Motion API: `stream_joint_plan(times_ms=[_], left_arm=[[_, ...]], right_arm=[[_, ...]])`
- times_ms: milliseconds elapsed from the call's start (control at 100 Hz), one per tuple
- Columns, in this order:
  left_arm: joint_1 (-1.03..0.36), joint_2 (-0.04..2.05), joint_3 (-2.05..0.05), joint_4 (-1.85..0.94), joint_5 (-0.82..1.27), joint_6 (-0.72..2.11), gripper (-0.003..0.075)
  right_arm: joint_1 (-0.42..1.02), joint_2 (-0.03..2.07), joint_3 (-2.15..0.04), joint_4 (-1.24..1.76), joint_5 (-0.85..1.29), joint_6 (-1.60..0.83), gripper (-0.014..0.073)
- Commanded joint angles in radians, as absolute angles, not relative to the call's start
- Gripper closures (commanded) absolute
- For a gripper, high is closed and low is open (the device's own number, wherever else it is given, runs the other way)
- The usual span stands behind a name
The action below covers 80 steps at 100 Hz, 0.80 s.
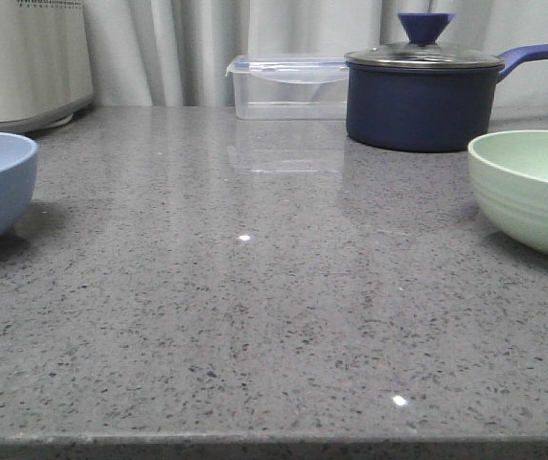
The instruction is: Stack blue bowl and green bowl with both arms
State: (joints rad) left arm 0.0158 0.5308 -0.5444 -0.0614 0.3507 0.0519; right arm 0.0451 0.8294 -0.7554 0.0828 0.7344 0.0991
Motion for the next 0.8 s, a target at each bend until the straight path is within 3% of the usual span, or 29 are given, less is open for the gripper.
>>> stream_joint_plan(times_ms=[0, 380, 660, 790], left_arm=[[0.015, 0.54, -0.58, -0.066, 0.274, 0.044, 0.0228], [0.015, 0.54, -0.58, -0.066, 0.274, 0.044, 0.0228], [0.015, 0.54, -0.58, -0.066, 0.274, 0.044, 0.0228], [0.015, 0.54, -0.58, -0.066, 0.274, 0.044, 0.0228]], right_arm=[[0.041, 0.903, -0.839, 0.104, 0.74, 0.088, 0.0192], [0.041, 1.222, -1.007, 0.116, 0.846, 0.088, 0.0192], [0.041, 1.324, -1.029, 0.116, 0.86, 0.088, 0.0194], [0.041, 1.327, -1.029, 0.116, 0.858, 0.088, 0.0271]])
